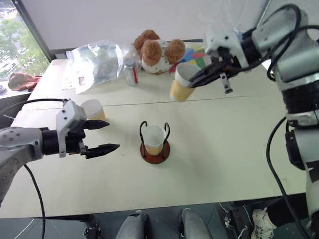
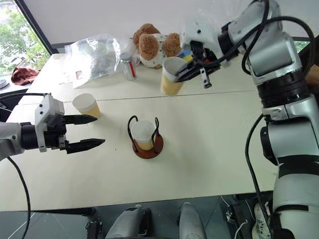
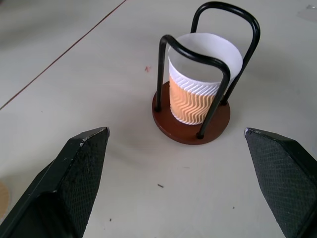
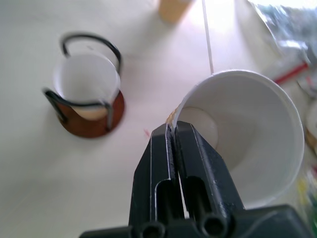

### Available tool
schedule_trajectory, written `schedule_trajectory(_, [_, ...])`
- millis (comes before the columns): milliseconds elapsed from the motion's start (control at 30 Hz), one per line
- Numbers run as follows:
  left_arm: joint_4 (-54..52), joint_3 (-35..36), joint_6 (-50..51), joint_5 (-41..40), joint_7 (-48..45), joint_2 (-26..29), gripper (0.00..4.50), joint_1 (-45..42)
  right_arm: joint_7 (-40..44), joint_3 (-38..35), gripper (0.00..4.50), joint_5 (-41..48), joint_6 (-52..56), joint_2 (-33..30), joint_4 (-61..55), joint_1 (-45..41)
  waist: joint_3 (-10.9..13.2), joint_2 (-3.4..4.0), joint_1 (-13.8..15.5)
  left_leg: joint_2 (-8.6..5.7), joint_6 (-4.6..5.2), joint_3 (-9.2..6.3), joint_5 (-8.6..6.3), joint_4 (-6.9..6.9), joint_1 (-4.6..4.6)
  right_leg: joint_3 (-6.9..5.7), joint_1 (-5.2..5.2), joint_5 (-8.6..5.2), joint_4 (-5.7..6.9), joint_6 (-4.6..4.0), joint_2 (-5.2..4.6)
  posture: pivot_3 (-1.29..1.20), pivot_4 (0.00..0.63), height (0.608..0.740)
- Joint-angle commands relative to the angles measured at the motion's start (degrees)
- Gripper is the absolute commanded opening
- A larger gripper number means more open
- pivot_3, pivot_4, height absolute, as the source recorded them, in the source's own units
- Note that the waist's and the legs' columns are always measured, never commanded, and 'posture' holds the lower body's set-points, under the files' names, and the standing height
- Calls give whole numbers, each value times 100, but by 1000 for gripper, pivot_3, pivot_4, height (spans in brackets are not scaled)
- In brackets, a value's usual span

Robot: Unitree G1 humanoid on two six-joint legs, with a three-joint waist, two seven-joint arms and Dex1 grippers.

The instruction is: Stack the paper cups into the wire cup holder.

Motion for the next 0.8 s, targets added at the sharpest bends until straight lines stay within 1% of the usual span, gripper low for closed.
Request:
schedule_trajectory(33, [-145, 242, -77, -2, 48, -16, 4500, 21, 24, 193, 63, 816, 167, -166, -566, -244, 1, 0, -9, -6, 2, 2, -1, 1, -1, 0, 0, 0, 0, 0, -10, 0, 150, 740])
schedule_trajectory(167, [-249, 279, -46, -36, 131, -73, 4500, 93, 24, 474, 63, 1380, 295, -298, -1000, -231, 1, 0, -15, -7, 5, 4, -3, 2, -1, -2, -3, 0, -1, 0, -15, 0, 150, 740])
schedule_trajectory(300, [-304, 272, -34, -52, 198, -125, 4500, 115, 24, 633, 63, 1548, 350, -238, -1127, -200, 1, 0, -29, -4, 21, 4, -12, 2, 0, -2, -5, 0, -1, 0, -14, 0, 150, 740])
schedule_trajectory(433, [-323, 245, -37, -50, 241, -177, 4500, 96, 24, 786, 63, 1375, 246, -4, -1077, -107, 1, 0, -34, -1, 22, 5, -12, 2, 1, -2, -6, 0, 2, 0, -11, 0, 150, 740])
schedule_trajectory(600, [-347, 219, -48, -49, 276, -235, 4500, 95, 24, 853, 63, 834, -97, 349, -686, -95, 1, 0, -26, 1, 17, 5, -9, 2, 3, -2, -10, 0, 9, 0, 1, 0, 150, 740])
schedule_trajectory(800, [-396, 236, -47, -49, 320, -296, 4500, 138, 24, 960, 63, 751, -268, 468, -546, -127, 1, 0, -24, 0, 0, 5, 1, 2, 2, -2, -9, 0, 8, 0, 0, 0, 150, 740])
